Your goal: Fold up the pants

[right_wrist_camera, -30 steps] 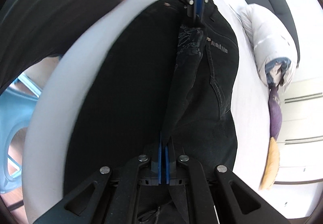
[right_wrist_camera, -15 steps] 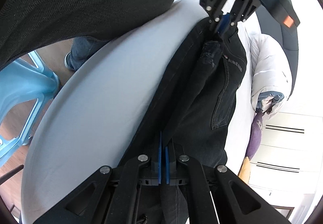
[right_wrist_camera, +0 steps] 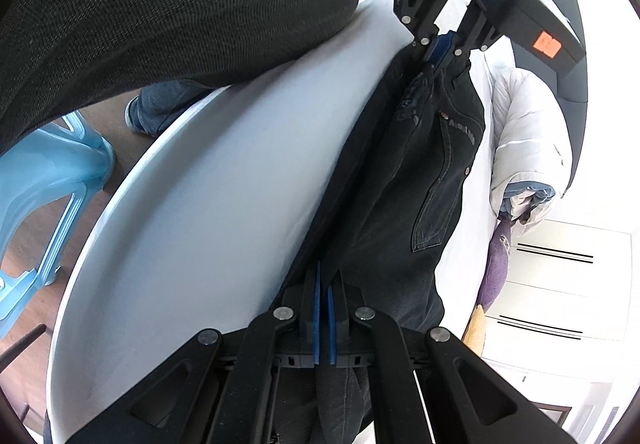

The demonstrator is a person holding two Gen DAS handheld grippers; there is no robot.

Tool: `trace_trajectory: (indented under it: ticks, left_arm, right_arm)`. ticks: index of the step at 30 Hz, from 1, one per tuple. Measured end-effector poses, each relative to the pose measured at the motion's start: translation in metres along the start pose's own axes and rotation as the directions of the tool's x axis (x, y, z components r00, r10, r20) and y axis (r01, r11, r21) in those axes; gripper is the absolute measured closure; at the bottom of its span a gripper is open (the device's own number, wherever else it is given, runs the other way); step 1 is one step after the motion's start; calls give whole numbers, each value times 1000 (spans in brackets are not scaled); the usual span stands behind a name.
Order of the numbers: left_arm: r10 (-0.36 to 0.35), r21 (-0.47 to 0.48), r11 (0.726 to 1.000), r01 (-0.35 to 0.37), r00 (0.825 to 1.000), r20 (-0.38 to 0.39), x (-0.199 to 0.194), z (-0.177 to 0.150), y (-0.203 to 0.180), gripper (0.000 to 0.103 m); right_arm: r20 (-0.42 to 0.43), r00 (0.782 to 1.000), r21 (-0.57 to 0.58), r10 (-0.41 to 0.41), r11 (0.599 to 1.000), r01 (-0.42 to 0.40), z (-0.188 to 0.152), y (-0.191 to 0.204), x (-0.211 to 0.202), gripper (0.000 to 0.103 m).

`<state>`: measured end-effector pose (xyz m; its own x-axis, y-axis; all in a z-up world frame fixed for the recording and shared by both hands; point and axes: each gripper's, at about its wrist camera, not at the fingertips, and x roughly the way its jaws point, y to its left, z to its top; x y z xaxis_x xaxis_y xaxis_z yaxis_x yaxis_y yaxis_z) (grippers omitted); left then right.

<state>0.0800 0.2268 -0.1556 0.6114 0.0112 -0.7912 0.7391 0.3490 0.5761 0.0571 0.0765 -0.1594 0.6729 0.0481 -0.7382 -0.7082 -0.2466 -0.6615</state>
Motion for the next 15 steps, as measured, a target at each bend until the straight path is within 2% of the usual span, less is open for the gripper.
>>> trace_trajectory:
  ticks: [5,11,15]
  left_arm:
    - [40,-31,999,-41,999,-36,8,-6,7,94]
    - [42,-84,995,-47,997,-61,1,-13,9,93]
    - [53,-52,997,-59,994,-100,-9,-13,10,91]
  right_arm:
    - [-20,1000,1,8,1000,-8,4,4,6,99]
    - [-26,1000,19,-7,1000,7,7,6,5,97]
    - [-32,999,33,-19,999,20,7,10,9,96]
